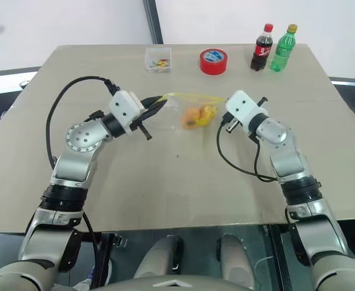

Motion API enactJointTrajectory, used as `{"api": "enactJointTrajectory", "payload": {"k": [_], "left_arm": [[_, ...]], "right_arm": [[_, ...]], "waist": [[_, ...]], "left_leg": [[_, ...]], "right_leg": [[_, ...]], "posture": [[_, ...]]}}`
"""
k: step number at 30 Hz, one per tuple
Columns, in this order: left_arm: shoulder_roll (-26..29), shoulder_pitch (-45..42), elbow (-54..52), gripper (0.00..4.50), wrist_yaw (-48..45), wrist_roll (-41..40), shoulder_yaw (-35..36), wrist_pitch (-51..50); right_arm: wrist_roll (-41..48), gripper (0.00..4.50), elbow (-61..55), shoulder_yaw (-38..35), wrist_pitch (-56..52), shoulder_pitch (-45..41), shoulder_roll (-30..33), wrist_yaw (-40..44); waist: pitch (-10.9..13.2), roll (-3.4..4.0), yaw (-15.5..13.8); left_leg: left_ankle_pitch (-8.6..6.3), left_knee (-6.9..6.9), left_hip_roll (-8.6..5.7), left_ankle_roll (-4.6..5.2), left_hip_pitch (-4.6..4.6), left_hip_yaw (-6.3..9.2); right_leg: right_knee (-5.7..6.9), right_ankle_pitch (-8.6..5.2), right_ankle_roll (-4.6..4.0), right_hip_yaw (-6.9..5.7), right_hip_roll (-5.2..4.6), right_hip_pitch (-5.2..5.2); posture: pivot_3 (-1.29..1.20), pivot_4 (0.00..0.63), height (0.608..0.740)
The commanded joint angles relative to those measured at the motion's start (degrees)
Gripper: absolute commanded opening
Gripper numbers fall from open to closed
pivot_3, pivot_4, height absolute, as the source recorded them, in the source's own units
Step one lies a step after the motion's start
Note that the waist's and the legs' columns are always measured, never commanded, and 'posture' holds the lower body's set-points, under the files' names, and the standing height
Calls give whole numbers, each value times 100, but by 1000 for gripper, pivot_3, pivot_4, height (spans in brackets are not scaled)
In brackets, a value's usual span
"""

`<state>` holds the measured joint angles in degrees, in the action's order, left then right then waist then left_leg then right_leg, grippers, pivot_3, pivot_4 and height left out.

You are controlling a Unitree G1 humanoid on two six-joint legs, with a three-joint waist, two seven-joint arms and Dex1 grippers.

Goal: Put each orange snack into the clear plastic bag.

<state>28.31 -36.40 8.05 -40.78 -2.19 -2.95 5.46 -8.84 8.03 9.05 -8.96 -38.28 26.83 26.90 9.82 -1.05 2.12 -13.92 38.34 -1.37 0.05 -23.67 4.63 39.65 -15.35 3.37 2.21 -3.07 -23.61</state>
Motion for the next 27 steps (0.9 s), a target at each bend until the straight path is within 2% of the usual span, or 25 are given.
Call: {"api": "enactJointTrajectory", "payload": {"k": [1, 6, 13, 15, 16, 18, 19, 21, 24, 27], "left_arm": [[-93, -653, 601, 0, 160, 155, -14, 551], [-53, -708, 925, 0, -185, 133, -185, 1064], [123, 240, 588, 0, -310, 491, -551, 1642], [125, 520, 455, 0, -272, 594, -638, 1747], [113, 614, 371, 0, -262, 600, -651, 1733], [120, 766, 210, 0, -235, 658, -677, 1751], [139, 807, 176, 0, -198, 740, -687, 1814], [162, 840, 139, 0, -135, 853, -689, 1886], [179, 840, 109, 0, -70, 955, -701, 1949], [196, 840, 9, 0, -21, 1079, -743, 1998]], "right_arm": [[-266, 86, -91, -430, 247, -494, 410, -335], [-146, 86, -850, -685, 64, -146, 812, -121], [-278, 86, -2720, -482, -820, 1843, 985, 321], [-74, 86, -3074, -354, -936, 2456, 946, 564], [17, 639, -3208, -349, -990, 2657, 896, 616], [140, 1325, -3492, -357, -1100, 2954, 901, 753], [238, 1880, -3657, -400, -1204, 3037, 887, 806], [323, 2708, -3894, -413, -1197, 3111, 991, 962], [347, 2708, -4088, -305, -1084, 2971, 1149, 1168], [347, 2708, -4148, 59, -1201, 2375, 1008, 1308]], "waist": [[3, 1, -19], [2, 1, 1], [0, 3, 14], [0, 3, -6], [0, 3, -12], [1, 3, -15], [1, 3, -14], [1, 3, -9], [1, 2, -10], [1, 3, 28]], "left_leg": [[0, 1, 0, 0, 0, -1], [0, -8, 0, -1, -5, 2], [-5, -27, 5, 7, -13, -6], [-5, -25, 5, 8, -12, -2], [-5, -24, 4, 9, -10, -2], [-6, -19, 6, 9, -8, 0], [-6, -10, 5, 9, -8, -1], [-6, -2, 4, 10, -3, -2], [-6, -1, 4, 9, 9, 1], [-5, -1, 4, 9, 14, -3]], "right_leg": [[1, 0, 0, 1, 0, 0], [-21, 0, 0, -4, -1, 0], [-57, 0, 0, 5, -2, -2], [-56, 0, 0, 1, -2, 2], [-56, 0, 0, 2, -2, 3], [-52, 0, 1, 0, -2, 8], [-45, 1, 2, 1, -2, 8], [-31, 2, 5, 3, -2, 10], [-17, 2, 6, 0, 0, 16], [-14, 2, 6, 4, 3, 17]], "posture": [[0, 150, 740], [0, 150, 740], [0, 150, 740], [0, 150, 740], [0, 150, 740], [0, 150, 740], [0, 150, 740], [0, 150, 740], [0, 150, 740], [0, 150, 740]]}}
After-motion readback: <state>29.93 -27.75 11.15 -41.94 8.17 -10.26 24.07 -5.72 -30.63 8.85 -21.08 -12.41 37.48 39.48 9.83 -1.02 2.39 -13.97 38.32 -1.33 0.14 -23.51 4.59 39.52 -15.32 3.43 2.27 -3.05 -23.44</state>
